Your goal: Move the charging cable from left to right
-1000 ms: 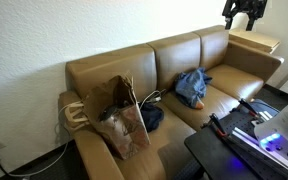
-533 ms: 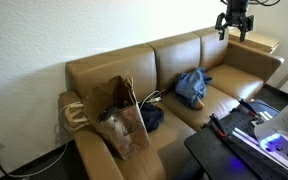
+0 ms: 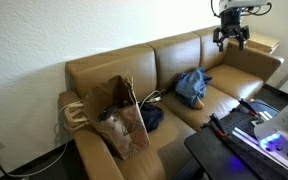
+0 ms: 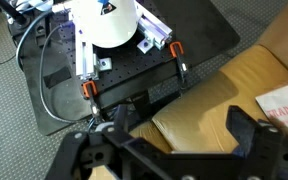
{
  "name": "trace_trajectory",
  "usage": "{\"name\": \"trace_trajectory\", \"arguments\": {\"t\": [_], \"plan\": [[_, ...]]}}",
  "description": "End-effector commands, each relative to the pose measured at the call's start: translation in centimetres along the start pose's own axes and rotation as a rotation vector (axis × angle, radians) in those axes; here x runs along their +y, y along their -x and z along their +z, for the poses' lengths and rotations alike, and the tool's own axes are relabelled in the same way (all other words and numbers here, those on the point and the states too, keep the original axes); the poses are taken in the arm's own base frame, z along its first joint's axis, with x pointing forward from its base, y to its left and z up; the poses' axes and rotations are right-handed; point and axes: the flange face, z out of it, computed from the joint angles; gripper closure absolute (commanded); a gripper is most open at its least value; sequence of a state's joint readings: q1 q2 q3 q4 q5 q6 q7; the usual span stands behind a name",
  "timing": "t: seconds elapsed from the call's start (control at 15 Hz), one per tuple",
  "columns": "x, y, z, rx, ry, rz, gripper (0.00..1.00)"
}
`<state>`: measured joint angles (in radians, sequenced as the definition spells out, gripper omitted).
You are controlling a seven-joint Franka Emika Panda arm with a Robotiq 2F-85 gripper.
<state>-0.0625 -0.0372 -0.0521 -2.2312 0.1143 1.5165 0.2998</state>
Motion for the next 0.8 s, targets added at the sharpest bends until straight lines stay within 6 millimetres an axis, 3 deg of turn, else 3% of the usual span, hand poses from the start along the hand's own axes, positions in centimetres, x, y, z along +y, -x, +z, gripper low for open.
{"name": "trace_trajectory", "arguments": {"t": [0.0, 0.13, 0.27, 0.47, 0.53, 0.73], "plan": [[-6.7, -3.2, 6.5, -0.141, 0.138, -0.067, 0.0], [-11.3, -4.3, 10.1, -0.172, 0.203, -0.084, 0.0], [-13.9, -5.4, 11.8, -0.196, 0.188, -0.049, 0.0], [-15.6, -6.7, 12.5, -0.205, 0.133, -0.021, 0.0], [-15.4, -5.5, 13.2, -0.197, 0.185, -0.032, 0.0], [-15.6, -6.5, 12.9, -0.202, 0.161, -0.02, 0.0]]}}
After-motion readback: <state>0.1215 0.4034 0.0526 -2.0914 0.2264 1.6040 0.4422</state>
